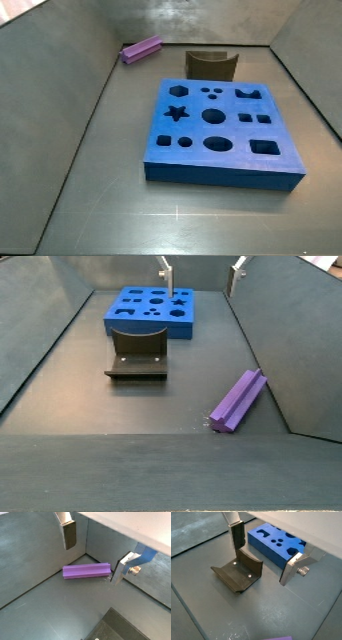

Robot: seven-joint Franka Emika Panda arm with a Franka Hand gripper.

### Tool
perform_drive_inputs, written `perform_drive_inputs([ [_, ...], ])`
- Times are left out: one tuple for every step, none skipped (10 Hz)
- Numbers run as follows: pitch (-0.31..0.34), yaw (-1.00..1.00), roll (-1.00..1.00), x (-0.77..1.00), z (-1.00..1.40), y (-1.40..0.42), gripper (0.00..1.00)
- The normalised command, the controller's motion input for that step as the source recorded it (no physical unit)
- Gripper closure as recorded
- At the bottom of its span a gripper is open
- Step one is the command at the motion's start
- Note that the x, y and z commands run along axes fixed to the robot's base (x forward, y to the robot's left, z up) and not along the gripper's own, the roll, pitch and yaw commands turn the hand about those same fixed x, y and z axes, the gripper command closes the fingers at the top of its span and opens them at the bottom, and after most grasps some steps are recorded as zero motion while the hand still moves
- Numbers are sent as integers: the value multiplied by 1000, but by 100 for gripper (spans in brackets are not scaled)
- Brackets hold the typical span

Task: Pick up the star object. Move up. Place the star object on the fixture. Regrasp the star object. Move to above the board. Insert the star object.
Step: Pick up the star object.

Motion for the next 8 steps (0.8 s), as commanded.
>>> perform_drive_inputs([
  [-176, -211, -26, -320, -9, 100, 0],
  [-90, -489, -1, -220, -583, 406, 0],
  [26, -514, -14, -149, -1000, 523, 0],
  [21, -486, 0, -151, -1000, 560, 0],
  [0, -494, 0, -100, -1000, 566, 0],
  [0, -494, 0, -103, -1000, 569, 0],
  [1, -494, 0, -103, -1000, 569, 0],
  [0, -514, -7, -106, -1000, 537, 0],
])
